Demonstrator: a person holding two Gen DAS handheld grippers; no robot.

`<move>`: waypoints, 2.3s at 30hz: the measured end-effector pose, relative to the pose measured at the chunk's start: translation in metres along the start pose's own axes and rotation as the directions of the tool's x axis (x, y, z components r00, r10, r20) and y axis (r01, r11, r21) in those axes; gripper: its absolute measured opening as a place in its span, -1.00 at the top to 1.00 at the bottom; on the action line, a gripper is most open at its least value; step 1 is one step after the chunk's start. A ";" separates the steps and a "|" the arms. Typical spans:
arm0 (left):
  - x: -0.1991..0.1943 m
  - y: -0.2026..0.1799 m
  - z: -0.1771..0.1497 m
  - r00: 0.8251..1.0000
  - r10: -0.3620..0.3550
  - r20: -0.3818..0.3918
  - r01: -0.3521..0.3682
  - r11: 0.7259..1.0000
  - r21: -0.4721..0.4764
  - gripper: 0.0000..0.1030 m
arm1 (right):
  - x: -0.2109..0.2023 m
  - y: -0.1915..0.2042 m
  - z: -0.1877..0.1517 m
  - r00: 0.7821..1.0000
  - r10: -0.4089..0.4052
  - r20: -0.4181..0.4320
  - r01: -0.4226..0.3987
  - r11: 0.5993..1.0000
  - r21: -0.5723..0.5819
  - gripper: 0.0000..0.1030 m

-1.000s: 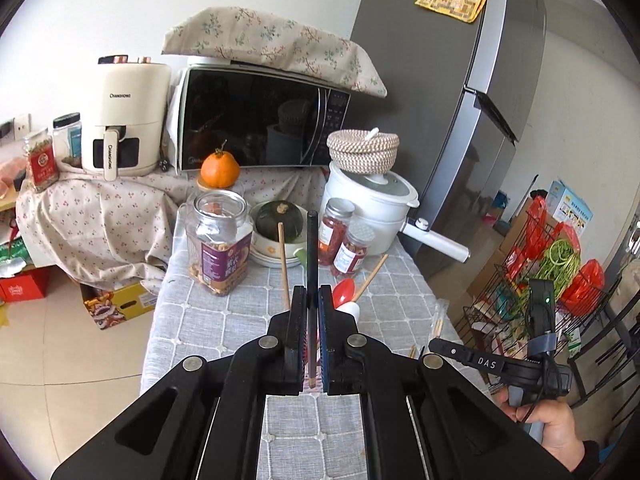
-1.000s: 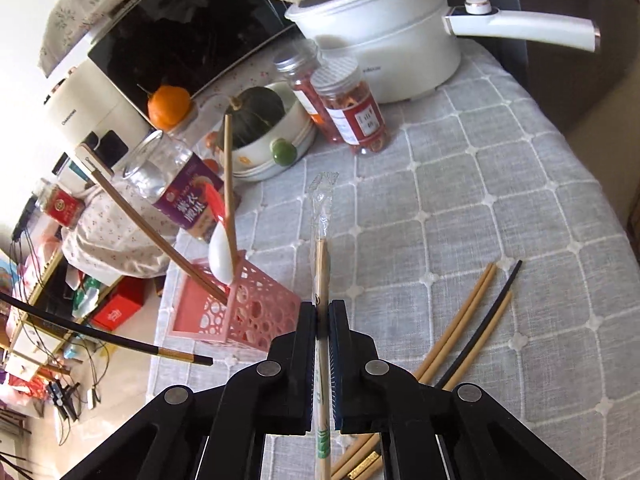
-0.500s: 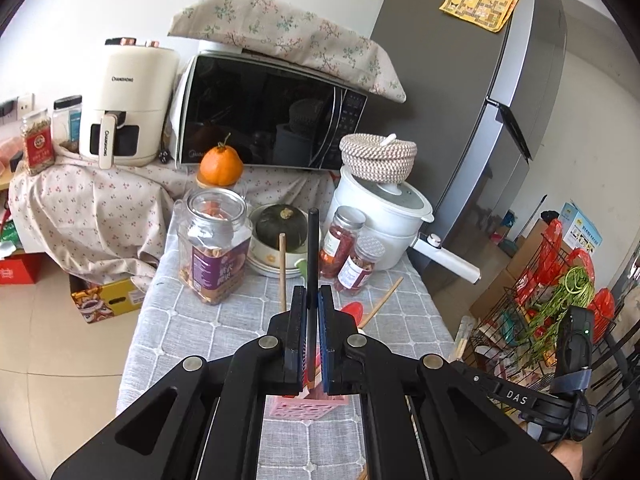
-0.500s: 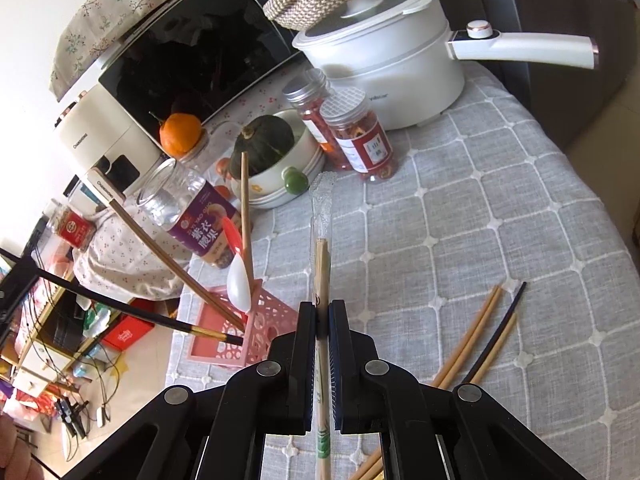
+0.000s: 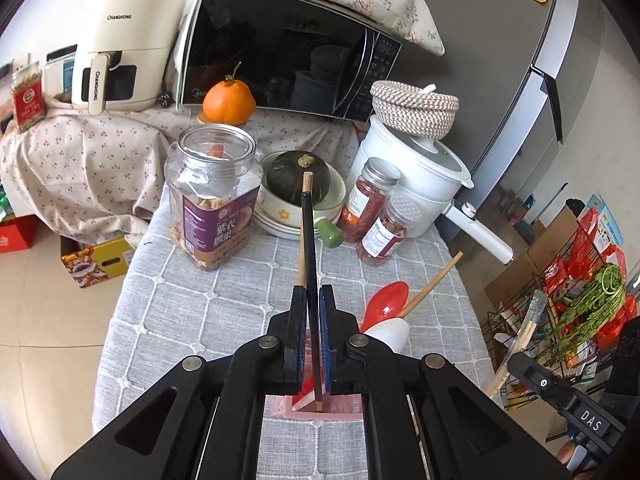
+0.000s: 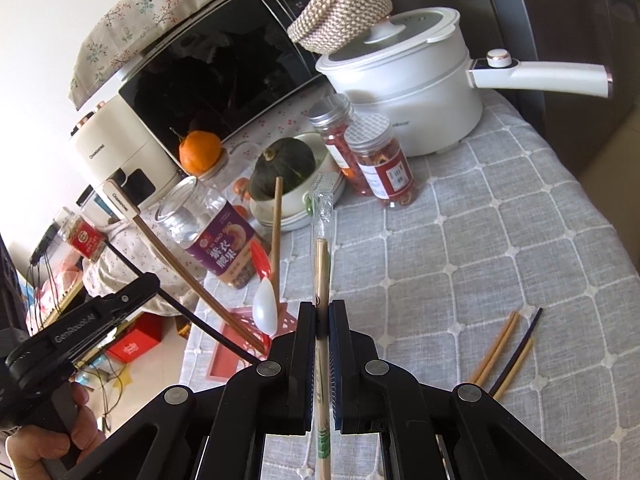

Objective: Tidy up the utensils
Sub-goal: 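Insert the black chopstick into the pink basket with the left tool while the right tool lifts the paper-wrapped chopstick, then lower the paper-wrapped chopstick into the pink basket and open the right tool, then grasp a plain wooden chopstick from the pile with the left tool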

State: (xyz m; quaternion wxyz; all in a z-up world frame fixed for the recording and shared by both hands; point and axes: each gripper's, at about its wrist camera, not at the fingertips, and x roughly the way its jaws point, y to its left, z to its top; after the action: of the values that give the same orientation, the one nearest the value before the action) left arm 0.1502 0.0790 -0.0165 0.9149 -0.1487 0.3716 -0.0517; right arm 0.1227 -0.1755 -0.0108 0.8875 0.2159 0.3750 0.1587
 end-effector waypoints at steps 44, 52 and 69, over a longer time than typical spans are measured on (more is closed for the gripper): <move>-0.012 0.044 -0.056 0.967 0.161 -0.199 -0.132 0.980 0.151 -0.08 | 0.060 0.111 -0.006 0.922 -0.019 0.386 0.099 0.977 -0.189 0.44; -0.014 0.027 -0.061 0.970 0.151 -0.191 -0.116 0.976 0.182 -0.08 | 0.020 0.095 0.004 0.941 0.012 0.339 0.049 0.984 -0.170 0.09; -0.005 -0.041 -0.078 0.971 0.110 -0.214 -0.051 0.963 0.264 -0.36 | -0.033 0.028 -0.008 0.973 -0.163 0.164 0.196 0.957 -0.212 -0.42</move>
State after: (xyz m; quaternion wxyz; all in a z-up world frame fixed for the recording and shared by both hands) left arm 0.0931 0.0231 -0.0541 0.8794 -0.0070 0.4695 -0.0783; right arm 0.0911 -0.1646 0.0178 0.9419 0.0891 0.3070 0.1030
